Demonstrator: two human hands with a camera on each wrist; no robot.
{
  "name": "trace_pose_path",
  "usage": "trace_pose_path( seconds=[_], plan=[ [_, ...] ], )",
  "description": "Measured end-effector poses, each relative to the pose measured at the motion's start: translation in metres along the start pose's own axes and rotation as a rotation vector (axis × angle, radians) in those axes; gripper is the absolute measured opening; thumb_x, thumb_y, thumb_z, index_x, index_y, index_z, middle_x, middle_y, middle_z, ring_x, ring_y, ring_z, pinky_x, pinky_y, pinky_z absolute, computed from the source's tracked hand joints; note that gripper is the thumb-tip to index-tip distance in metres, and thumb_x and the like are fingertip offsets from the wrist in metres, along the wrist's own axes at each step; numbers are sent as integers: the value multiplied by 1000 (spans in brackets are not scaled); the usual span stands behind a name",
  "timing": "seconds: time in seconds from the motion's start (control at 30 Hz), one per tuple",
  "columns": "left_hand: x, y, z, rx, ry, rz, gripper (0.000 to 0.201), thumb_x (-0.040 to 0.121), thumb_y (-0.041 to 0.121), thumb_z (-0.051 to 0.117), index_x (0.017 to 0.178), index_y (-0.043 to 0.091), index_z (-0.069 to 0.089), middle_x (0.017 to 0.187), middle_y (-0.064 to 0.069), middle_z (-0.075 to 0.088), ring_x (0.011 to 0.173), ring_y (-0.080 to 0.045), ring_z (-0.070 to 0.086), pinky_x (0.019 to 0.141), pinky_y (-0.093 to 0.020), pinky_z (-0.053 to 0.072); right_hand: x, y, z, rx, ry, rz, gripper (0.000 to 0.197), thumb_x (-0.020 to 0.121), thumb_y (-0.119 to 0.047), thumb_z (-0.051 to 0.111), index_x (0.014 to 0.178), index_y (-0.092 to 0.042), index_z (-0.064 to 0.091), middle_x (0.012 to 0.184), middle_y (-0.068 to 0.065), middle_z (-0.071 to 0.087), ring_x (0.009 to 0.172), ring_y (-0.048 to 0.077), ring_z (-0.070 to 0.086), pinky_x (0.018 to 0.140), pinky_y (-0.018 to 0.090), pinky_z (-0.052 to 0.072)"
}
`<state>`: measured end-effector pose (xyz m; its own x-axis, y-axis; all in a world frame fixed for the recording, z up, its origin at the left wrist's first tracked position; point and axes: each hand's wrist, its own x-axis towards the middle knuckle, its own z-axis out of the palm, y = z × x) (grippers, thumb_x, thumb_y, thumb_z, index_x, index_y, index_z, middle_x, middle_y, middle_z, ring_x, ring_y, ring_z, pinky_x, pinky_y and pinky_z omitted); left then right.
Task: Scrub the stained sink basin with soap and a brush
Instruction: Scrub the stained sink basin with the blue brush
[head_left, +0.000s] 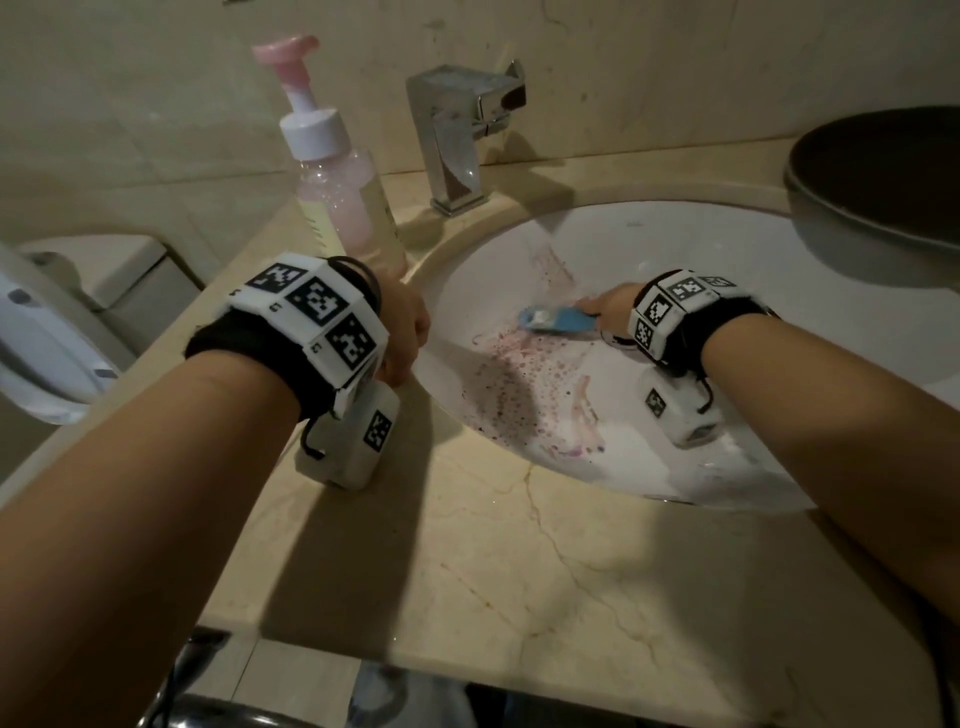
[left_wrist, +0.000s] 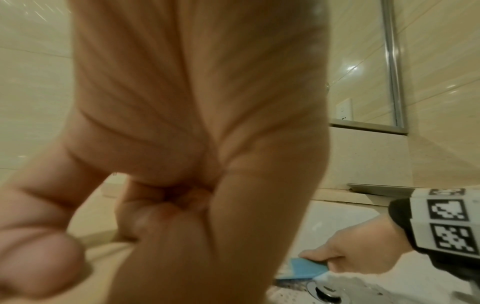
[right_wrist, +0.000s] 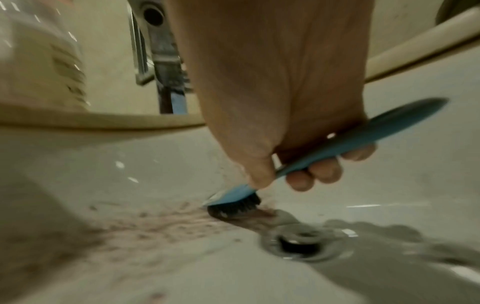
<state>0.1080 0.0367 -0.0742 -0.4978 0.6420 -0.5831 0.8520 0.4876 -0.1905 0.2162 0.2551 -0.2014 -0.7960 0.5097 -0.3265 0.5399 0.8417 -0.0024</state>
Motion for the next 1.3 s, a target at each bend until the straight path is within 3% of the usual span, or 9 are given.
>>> trace_pose_path(
  seconds=[0.1,0.2,0.37,0.6,0.73,0.87,0.97,1.2,1.3],
  plan=[
    [0,0,0,-3,-5,4,20,82,0,60,86,10,43,63,1,42,50,-10,39,46,-18,34,-9,35,3,-111,-5,171,53,84,-38,61,133,-24,48,102,-2,64,85,18,61,70,23,49],
    [0,0,-1,-7,-4,7,19,82,0,59,85,10,44,63,1,42,49,-10,39,43,-16,34,-13,41,0,-150,-141,150,52,97,-26,48,146,-23,33,118,4,59,74,13,51,56,15,35],
    [0,1,0,-42,-9,8,23,80,-3,59,77,11,42,60,0,42,42,-9,42,30,-6,28,-28,20,-17,-39,-419,13,49,100,-18,44,146,-26,30,114,-5,40,78,0,42,62,7,35],
    [0,0,0,-59,-1,-1,27,80,-3,59,71,14,41,61,0,42,46,-9,39,29,-4,26,-25,45,-3,48,-168,148,43,97,-22,45,140,-27,44,77,0,59,65,17,52,61,23,45],
    [0,1,-1,-55,-18,12,28,80,-5,58,70,13,40,60,0,41,38,-6,42,29,-6,28,-38,35,-8,85,-478,135,51,96,-14,51,144,-20,37,124,4,52,101,13,43,90,26,38],
    [-2,3,-1,-40,1,13,24,80,-5,58,75,13,42,61,0,42,45,-8,41,29,-5,28,-33,29,-9,-47,-369,81,47,99,-17,44,145,-18,34,113,4,49,97,13,39,65,13,32],
    [-3,3,-1,-42,-11,28,24,80,-6,58,76,11,42,59,0,41,32,-3,44,28,-6,28,-33,30,-12,-80,-236,47,40,99,-16,42,139,-14,47,85,6,56,64,14,45,40,11,32],
    [-1,-1,0,-40,-7,36,23,79,-6,57,77,10,41,61,-1,40,37,-7,41,29,-7,28,-23,-5,-14,-29,-335,-74,40,99,-16,44,139,-19,45,88,-7,56,81,13,48,60,5,37],
    [1,-3,0,-33,-14,44,26,80,-5,57,72,11,39,58,0,39,38,-7,39,29,-8,28,6,6,4,-6,-126,77,42,92,-35,44,132,-25,54,105,4,67,87,24,62,84,28,51]
  ],
)
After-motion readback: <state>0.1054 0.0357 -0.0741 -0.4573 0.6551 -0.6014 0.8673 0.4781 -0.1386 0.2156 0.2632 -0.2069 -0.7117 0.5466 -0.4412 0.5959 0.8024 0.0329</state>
